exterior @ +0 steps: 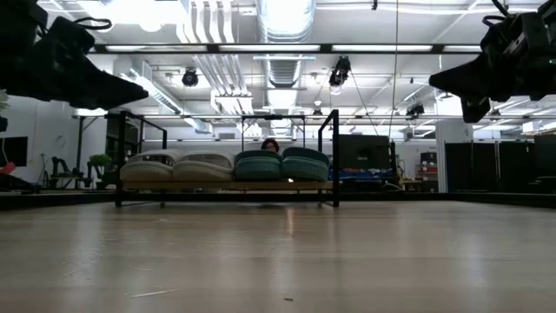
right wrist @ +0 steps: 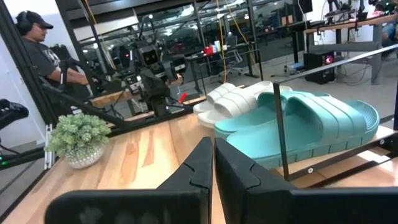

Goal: Pick and place slides into the shelf
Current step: Return to Home Position

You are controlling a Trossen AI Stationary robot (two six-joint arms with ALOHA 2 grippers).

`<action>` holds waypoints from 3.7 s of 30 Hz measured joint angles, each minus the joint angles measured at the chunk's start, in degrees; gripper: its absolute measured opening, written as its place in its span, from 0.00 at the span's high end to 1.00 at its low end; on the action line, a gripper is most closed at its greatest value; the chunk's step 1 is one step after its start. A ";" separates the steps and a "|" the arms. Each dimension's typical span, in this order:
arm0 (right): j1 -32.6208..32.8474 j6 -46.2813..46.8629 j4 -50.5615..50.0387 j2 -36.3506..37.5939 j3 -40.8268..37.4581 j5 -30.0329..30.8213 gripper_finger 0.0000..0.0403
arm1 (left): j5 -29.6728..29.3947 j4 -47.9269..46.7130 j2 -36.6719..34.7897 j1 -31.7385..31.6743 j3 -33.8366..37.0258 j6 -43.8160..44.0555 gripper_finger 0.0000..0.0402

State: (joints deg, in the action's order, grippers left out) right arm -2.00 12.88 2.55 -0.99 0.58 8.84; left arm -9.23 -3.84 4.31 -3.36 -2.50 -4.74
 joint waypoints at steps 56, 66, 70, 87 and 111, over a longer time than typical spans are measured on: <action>1.77 3.83 1.09 -3.67 0.00 -17.81 0.98 | 7.36 0.42 0.85 0.00 -0.24 3.39 0.99; 1.77 3.25 1.09 -3.66 0.00 -17.81 0.98 | 7.51 0.63 1.19 0.00 0.22 10.80 0.99; 1.77 3.24 1.09 -3.67 0.00 -17.81 0.98 | 7.53 0.61 1.25 0.00 0.22 10.29 0.99; 1.77 3.19 1.09 -3.67 -0.02 -17.81 0.98 | 7.53 0.46 1.27 0.00 0.22 10.34 0.99; 1.77 3.19 1.09 -3.67 -0.02 -17.81 0.98 | 7.51 0.42 1.27 0.00 0.22 10.35 0.99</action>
State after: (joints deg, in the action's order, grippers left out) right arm -0.23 16.08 3.64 -4.67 0.56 -8.97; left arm -1.72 -3.42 5.58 -3.36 -2.28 5.61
